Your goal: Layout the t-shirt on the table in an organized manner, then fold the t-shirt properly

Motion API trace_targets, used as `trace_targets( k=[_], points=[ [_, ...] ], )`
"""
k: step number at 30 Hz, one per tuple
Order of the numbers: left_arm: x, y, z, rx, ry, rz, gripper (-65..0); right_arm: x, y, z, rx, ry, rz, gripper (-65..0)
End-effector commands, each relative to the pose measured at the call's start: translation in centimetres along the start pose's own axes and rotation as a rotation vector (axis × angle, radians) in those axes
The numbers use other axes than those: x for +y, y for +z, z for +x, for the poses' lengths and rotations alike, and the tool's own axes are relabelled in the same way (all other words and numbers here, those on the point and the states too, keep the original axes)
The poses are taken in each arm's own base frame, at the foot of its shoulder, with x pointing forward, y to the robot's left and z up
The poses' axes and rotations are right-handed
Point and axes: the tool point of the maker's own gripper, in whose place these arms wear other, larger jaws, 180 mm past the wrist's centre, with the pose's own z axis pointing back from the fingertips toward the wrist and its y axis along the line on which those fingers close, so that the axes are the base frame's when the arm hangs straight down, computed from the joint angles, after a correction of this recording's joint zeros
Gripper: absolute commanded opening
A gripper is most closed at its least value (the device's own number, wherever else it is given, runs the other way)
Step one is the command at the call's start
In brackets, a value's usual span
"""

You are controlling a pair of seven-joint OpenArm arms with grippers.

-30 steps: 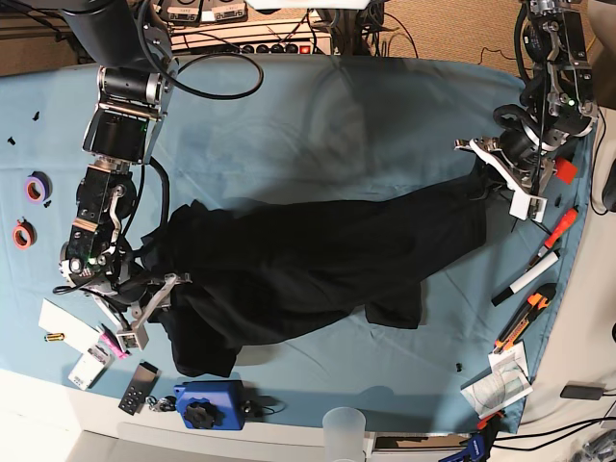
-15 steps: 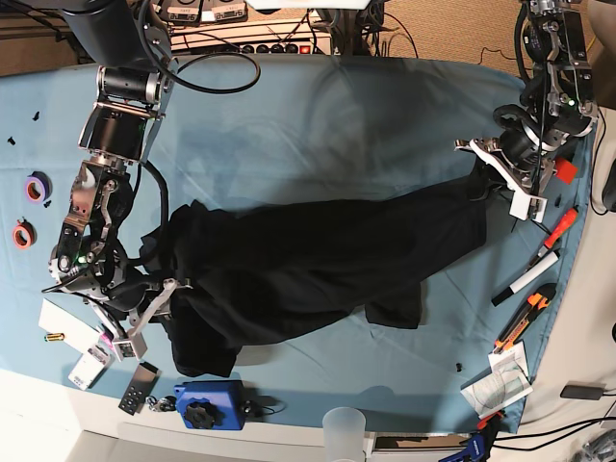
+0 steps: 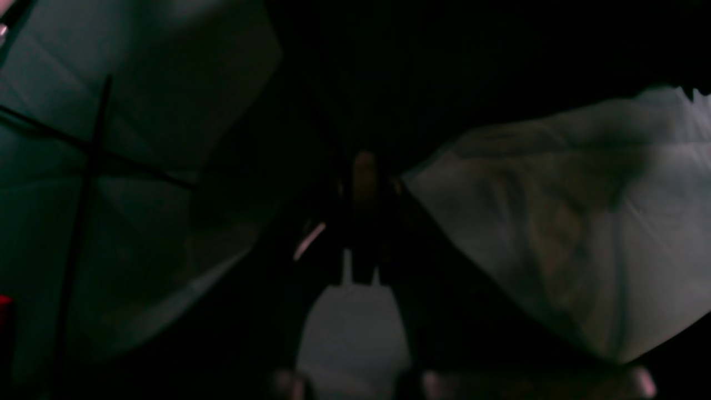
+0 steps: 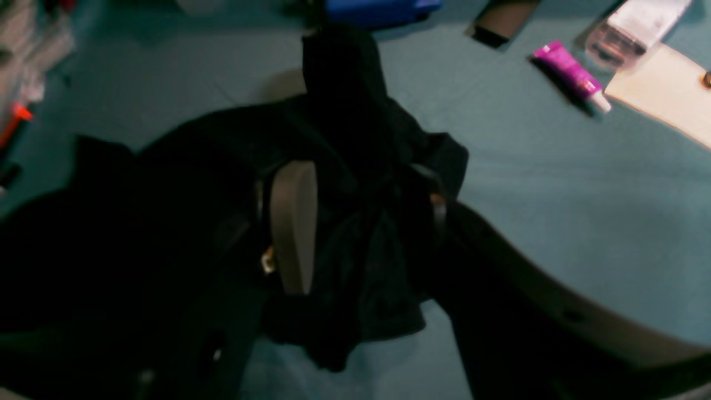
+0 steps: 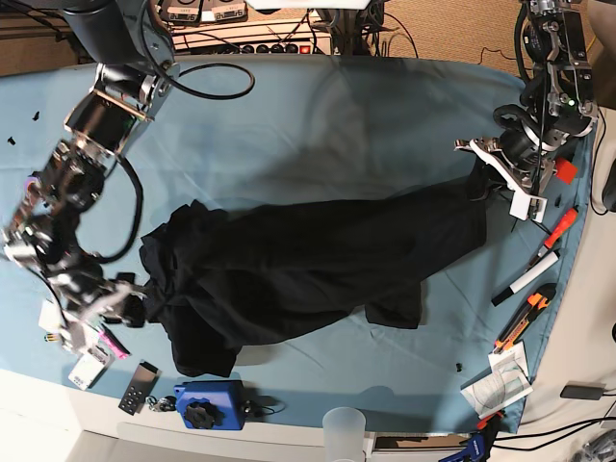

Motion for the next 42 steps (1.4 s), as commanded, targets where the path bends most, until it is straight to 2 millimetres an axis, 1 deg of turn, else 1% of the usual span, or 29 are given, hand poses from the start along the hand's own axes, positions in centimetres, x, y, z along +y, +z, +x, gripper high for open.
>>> trace_targets(
  k=[1,4,6,8,11,14,15,16,19,21,24,30,35,38,42],
  points=[
    [0.0,0.3,1.4,-0.047,-0.02,-0.004,-65.0,-0.4,1.0,1.5,-0.063,-0.003,0.011,-39.5],
    [0.0,0.3,1.4,-0.047,-0.019,-0.005,-65.0,-1.3,2.8,0.6,-0.117,-0.054,0.066,-39.5],
    [0.0,0.3,1.5,-0.048,-0.02,-0.005,-65.0,-1.8,4.0,0.4,-0.173,-0.081,0.098,-39.5],
    [0.0,0.3,1.4,-0.047,-0.019,-0.005,-65.0,-2.7,5.1,-0.4,-0.206,-0.115,0.099,-39.5],
    [0.0,0.3,1.4,-0.047,-0.019,-0.005,-65.0,-4.2,6.1,-3.0,-0.181,-0.131,0.059,-39.5],
    [0.0,0.3,1.4,-0.047,-0.019,-0.005,-65.0,-4.3,6.1,-6.4,-0.098,-0.115,0.05,-39.5],
    [0.0,0.3,1.4,-0.047,-0.019,-0.005,-65.0,-4.2,6.0,-7.6,-0.059,-0.112,0.044,-39.5],
    [0.0,0.3,1.4,-0.047,-0.019,-0.005,-65.0,-4.2,5.8,-8.2,-0.045,-0.105,0.034,-39.5],
    [0.0,0.3,1.4,-0.047,-0.019,-0.005,-65.0,-4.2,4.9,-9.4,0.0,-0.057,-0.002,-39.5],
    [0.0,0.3,1.4,-0.047,-0.019,-0.005,-65.0,-3.9,4.1,-9.6,0.023,-0.008,-0.024,-39.5],
    [0.0,0.3,1.4,-0.047,-0.019,-0.005,-65.0,-3.1,2.7,-9.4,0.034,0.047,-0.04,-39.5],
    [0.0,0.3,1.5,-0.049,-0.02,-0.005,-65.0,-1.1,0.1,-10.0,0.095,0.14,-0.07,-39.5],
    [-0.1,0.2,2.4,-0.067,-0.027,-0.006,-65.0,0.0,-1.3,-10.2,0.113,0.2,-0.102,-39.5],
    [-0.1,0.1,2.8,-0.078,-0.03,-0.008,-65.0,0.5,-1.9,-10.4,0.129,0.224,-0.103,-39.5],
    [-0.1,0.1,3.1,-0.085,-0.033,-0.008,-65.0,0.0,-3.0,-11.3,0.167,0.2,-0.099,-40.0]
  ],
)
